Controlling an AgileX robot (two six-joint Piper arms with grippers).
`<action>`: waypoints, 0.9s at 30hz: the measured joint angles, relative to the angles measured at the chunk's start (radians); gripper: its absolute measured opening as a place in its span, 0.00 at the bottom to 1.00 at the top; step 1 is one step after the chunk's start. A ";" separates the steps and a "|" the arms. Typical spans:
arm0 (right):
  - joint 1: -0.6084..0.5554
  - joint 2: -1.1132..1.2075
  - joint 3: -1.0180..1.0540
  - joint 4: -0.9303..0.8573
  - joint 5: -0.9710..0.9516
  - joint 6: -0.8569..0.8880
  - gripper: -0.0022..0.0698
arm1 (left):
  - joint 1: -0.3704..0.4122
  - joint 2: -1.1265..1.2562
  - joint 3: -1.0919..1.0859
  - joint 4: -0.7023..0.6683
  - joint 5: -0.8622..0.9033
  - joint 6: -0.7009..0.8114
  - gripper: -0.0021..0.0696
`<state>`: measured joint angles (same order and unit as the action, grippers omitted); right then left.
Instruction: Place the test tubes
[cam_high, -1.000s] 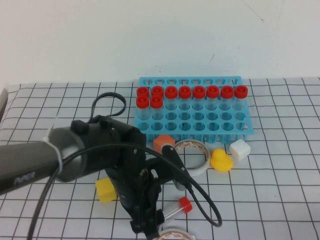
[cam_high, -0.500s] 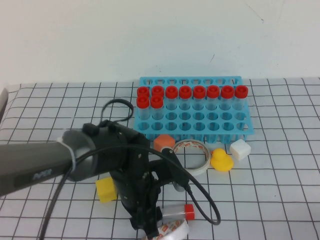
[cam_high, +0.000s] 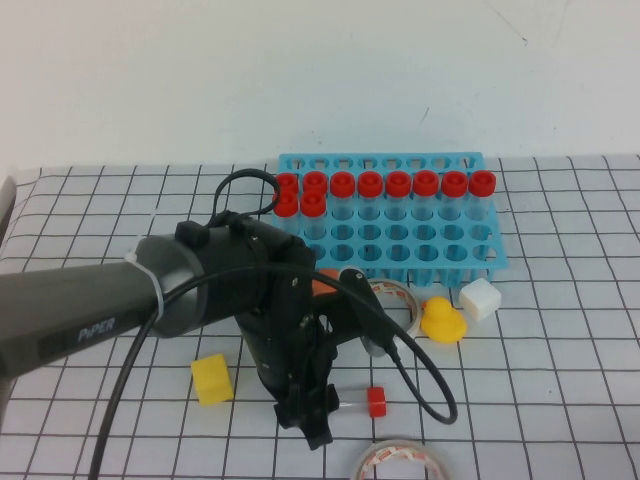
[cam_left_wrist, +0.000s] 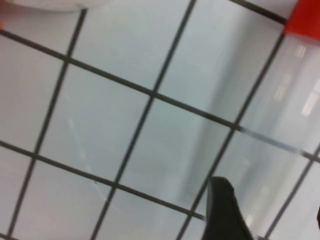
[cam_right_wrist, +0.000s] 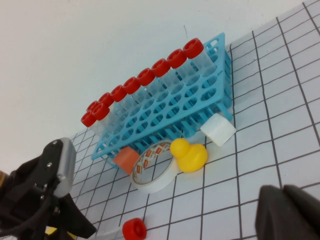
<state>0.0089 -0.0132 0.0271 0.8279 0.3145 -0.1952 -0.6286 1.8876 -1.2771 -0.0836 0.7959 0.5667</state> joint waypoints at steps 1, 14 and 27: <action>0.000 0.000 0.000 0.000 0.000 0.000 0.03 | 0.000 0.000 -0.002 0.000 0.006 0.005 0.53; 0.000 0.000 0.000 0.000 0.000 0.000 0.03 | 0.000 0.026 -0.002 0.047 0.028 0.123 0.53; 0.000 0.000 0.000 0.000 0.000 0.000 0.03 | -0.006 0.069 -0.035 0.099 0.044 0.120 0.32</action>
<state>0.0089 -0.0132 0.0271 0.8279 0.3145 -0.1952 -0.6341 1.9567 -1.3125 0.0156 0.8402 0.6865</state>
